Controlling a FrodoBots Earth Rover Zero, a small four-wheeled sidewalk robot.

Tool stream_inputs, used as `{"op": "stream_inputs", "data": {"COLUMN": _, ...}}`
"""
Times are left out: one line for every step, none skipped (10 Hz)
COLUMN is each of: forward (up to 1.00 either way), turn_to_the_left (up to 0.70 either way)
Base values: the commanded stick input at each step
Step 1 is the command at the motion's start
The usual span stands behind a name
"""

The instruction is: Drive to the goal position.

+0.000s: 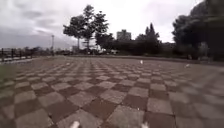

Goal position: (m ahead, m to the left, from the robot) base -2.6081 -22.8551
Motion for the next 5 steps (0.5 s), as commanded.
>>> {"op": "stream_inputs", "data": {"forward": 0.0, "turn_to_the_left": -0.45}}
{"op": "stream_inputs", "data": {"forward": 0.0, "turn_to_the_left": -0.45}}
{"op": "stream_inputs", "data": {"forward": 0.0, "turn_to_the_left": -0.45}}
{"op": "stream_inputs", "data": {"forward": 0.0, "turn_to_the_left": -0.45}}
{"op": "stream_inputs", "data": {"forward": 0.0, "turn_to_the_left": -0.45}}
